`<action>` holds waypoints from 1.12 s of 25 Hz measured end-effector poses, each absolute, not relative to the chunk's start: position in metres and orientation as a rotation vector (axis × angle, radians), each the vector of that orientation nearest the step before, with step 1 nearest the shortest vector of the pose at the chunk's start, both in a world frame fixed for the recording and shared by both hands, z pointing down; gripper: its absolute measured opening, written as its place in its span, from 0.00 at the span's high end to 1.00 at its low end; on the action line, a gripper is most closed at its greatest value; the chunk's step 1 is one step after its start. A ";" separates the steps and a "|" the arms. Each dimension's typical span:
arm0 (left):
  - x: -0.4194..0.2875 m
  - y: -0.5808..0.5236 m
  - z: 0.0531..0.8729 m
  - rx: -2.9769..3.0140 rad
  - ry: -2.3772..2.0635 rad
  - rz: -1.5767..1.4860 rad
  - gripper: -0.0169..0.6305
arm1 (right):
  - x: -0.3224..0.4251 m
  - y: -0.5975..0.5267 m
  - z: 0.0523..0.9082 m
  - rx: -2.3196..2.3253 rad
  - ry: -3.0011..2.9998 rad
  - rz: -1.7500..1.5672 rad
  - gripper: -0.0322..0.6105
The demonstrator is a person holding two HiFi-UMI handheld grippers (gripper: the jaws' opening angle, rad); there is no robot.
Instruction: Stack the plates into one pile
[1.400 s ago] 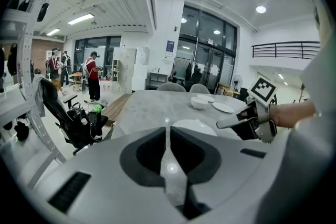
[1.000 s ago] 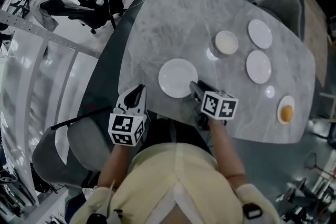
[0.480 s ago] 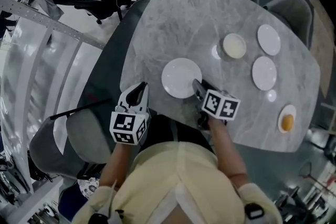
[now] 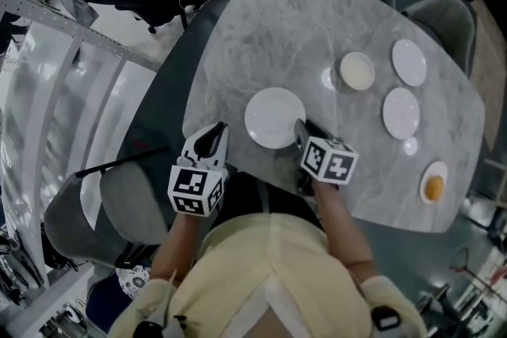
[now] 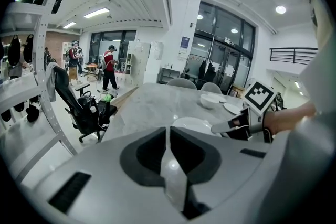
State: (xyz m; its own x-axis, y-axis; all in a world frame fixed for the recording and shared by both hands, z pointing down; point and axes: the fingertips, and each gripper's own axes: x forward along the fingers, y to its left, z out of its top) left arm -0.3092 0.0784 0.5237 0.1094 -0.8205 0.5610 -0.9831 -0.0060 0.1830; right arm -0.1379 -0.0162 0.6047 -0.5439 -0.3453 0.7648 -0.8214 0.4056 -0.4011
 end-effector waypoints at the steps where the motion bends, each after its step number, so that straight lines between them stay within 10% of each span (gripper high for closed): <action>1: -0.308 0.077 0.523 1.874 -1.747 0.404 0.96 | -0.138 -0.017 0.604 0.990 -2.081 1.047 0.84; 28: -0.290 0.064 0.517 2.081 -1.439 0.311 0.85 | -0.162 0.002 0.520 0.838 -2.486 1.228 0.93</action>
State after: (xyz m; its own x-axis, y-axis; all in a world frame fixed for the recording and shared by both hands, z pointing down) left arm -0.2900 0.0640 0.5172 0.3899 -0.7750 0.4972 -0.9112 -0.2469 0.3297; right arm -0.1616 0.0019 0.5204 -0.8054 -0.3863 0.4496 -0.5918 0.4812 -0.6467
